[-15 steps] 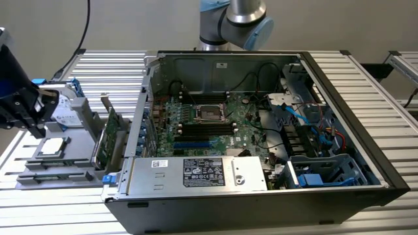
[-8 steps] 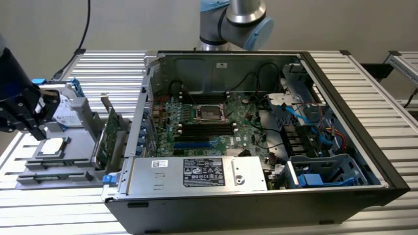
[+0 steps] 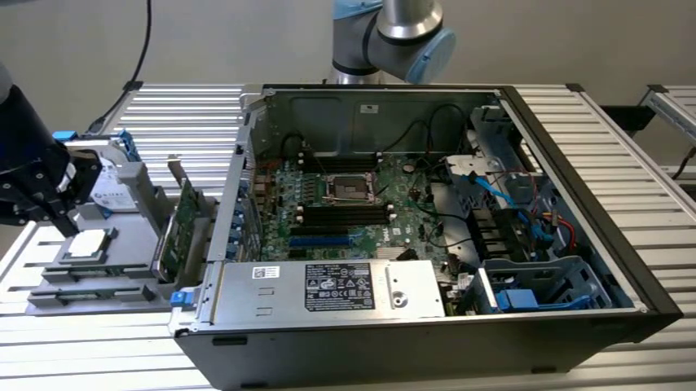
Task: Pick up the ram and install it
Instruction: 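Pick up the ram and move it above insertion slot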
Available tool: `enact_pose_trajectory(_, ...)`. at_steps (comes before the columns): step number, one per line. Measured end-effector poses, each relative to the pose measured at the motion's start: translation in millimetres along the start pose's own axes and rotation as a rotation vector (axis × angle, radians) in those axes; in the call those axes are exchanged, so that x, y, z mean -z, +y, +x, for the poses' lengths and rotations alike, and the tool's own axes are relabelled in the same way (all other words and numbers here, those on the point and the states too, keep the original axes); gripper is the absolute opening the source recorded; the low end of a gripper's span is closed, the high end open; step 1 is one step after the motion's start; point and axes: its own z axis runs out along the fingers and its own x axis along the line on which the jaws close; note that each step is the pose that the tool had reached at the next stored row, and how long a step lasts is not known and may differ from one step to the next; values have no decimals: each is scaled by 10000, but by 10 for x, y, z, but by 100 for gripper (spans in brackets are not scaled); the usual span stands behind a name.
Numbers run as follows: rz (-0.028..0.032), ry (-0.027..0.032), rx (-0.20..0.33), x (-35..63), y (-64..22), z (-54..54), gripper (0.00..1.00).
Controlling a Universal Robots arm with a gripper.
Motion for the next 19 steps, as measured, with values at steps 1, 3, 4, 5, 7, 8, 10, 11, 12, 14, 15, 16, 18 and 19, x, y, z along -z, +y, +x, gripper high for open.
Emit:
enact_pose_trajectory(1, 5, 8, 179, -6, 0, 0, 11)
enact_pose_trajectory(3, 17, 28, 554, -18, -1, -1, 11)
enact_pose_trajectory(4, 22, 36, 724, -24, -1, -1, 11)
enact_pose_trajectory(5, 28, 44, 914, -31, -2, -1, 11)
enact_pose_trajectory(7, 39, 63, 1280, -42, -2, -2, 11)
enact_pose_trajectory(8, 45, 72, 1458, -48, -3, -2, 11)
enact_pose_trajectory(10, 56, 89, 1817, -59, -3, -2, 11)
enact_pose_trajectory(11, 61, 99, 1998, -63, -3, -2, 11)
enact_pose_trajectory(12, 68, 109, 2188, -68, -4, -2, 11)
enact_pose_trajectory(14, 78, 126, 2548, -78, -4, -3, 11)
enact_pose_trajectory(15, 84, 135, 2726, -82, -4, -3, 11)
enact_pose_trajectory(16, 90, 144, 2906, -86, -4, -3, 11)
enact_pose_trajectory(18, 101, 163, 3275, -92, -5, -3, 11)
enact_pose_trajectory(19, 107, 171, 3455, -95, -5, -3, 11)
